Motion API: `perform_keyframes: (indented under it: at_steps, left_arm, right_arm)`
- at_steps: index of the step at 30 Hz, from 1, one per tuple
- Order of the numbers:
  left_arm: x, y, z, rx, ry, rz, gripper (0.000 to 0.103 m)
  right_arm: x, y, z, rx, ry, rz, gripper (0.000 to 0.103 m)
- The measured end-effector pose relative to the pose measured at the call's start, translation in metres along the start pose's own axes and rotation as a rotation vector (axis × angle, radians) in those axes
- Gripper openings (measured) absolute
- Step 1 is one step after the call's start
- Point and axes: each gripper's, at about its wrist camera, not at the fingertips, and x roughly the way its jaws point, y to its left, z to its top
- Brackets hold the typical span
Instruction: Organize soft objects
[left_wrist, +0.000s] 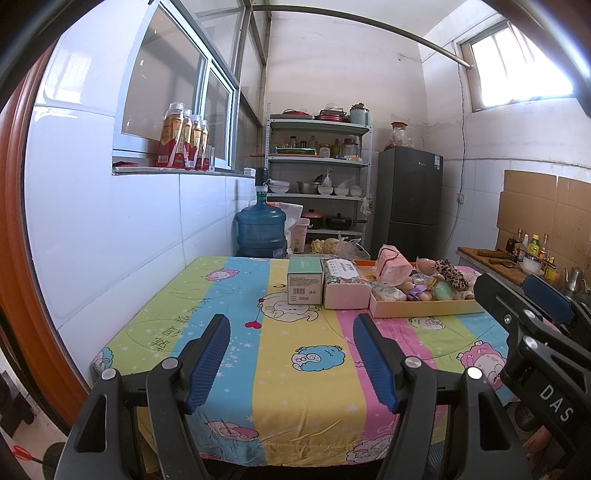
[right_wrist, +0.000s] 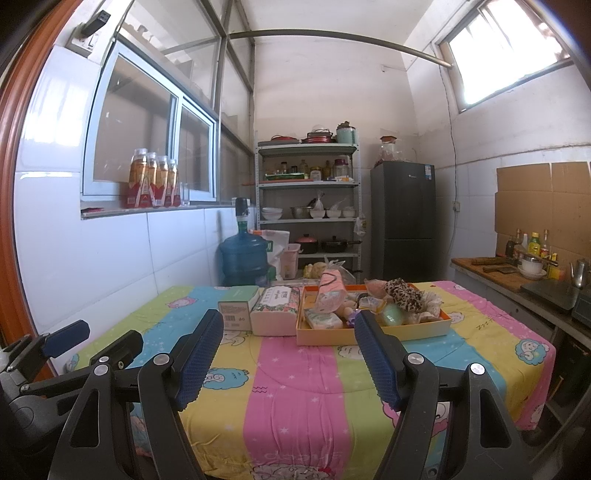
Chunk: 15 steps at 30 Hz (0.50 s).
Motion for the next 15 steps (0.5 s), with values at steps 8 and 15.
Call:
perform_keyframes:
  at_steps: [8, 15]
  left_arm:
    - [-0.0002, 0.0000, -0.0001, -0.001, -0.001, 0.001, 0.069]
    - [-0.0024, 0.0020, 0.0010, -0.008, 0.001, 0.001, 0.069]
  right_arm:
    - [0.0001, 0.0001, -0.0002, 0.000, 0.001, 0.002, 0.075]
    - [0.0007, 0.0040, 0.0011, -0.001, 0.002, 0.004, 0.075]
